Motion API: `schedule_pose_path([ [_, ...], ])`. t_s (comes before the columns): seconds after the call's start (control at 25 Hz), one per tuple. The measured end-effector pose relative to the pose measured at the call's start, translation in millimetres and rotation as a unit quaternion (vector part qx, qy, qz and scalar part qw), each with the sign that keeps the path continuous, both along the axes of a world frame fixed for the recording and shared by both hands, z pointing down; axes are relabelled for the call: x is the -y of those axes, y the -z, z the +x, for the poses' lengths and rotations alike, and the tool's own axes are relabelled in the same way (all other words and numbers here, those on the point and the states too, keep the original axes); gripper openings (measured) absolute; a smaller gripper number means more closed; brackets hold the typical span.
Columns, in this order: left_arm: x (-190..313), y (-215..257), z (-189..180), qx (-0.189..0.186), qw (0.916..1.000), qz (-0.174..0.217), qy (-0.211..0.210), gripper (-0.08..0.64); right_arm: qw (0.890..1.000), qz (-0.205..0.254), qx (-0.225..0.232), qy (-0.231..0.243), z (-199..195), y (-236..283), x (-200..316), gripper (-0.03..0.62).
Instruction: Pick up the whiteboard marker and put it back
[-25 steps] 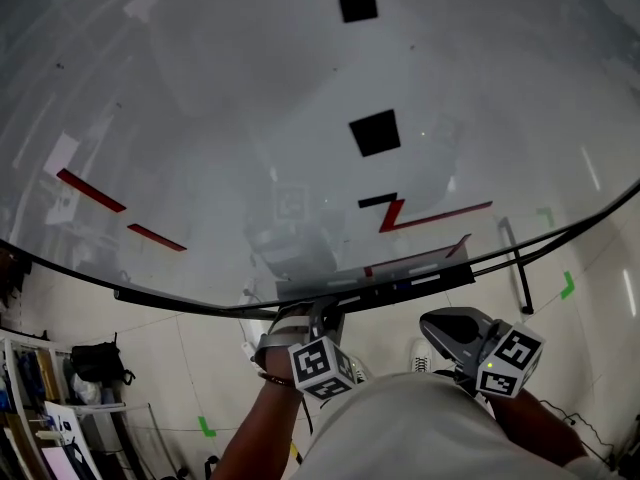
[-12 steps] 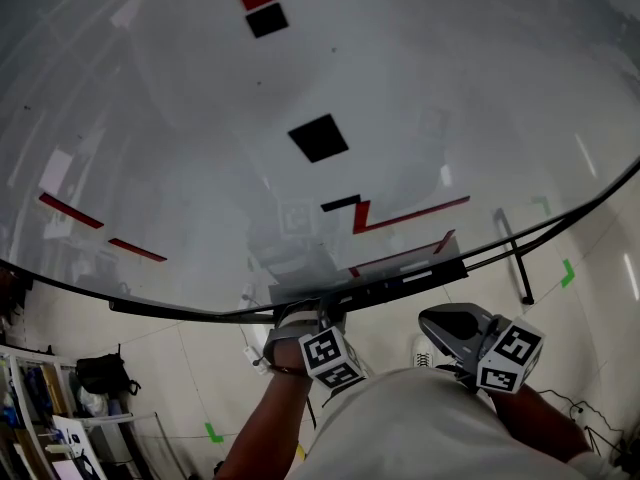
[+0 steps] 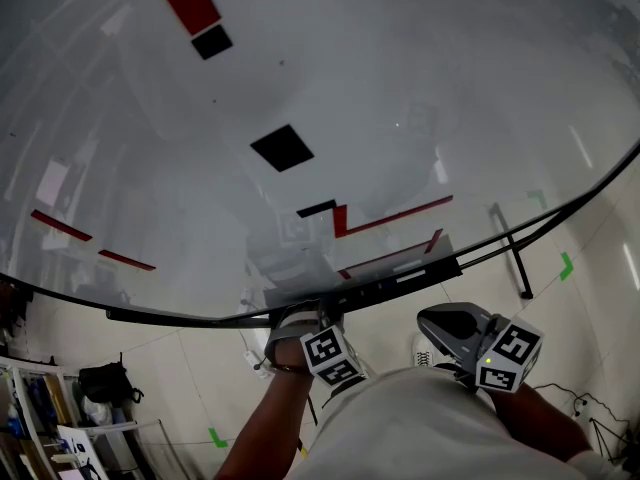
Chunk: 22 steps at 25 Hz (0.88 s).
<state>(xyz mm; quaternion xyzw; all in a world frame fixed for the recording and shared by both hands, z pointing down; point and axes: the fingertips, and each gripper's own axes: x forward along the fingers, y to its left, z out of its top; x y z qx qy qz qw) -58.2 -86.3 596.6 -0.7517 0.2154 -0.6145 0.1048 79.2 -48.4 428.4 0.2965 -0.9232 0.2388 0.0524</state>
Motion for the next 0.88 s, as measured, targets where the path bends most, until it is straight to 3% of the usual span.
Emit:
schedule_pose_path([
  [0.56, 7, -13, 3, 0.024, 0.9996, 0.004, -0.012, 0.086, 1.0, -0.002, -0.001, -0.009, 6, -2, -1, 0.002],
  [0.88, 10, -17, 4, 0.016, 0.9999, 0.002, -0.003, 0.055, 1.0, 0.001, 0.001, -0.012, 8, 1, 0, 0.002],
])
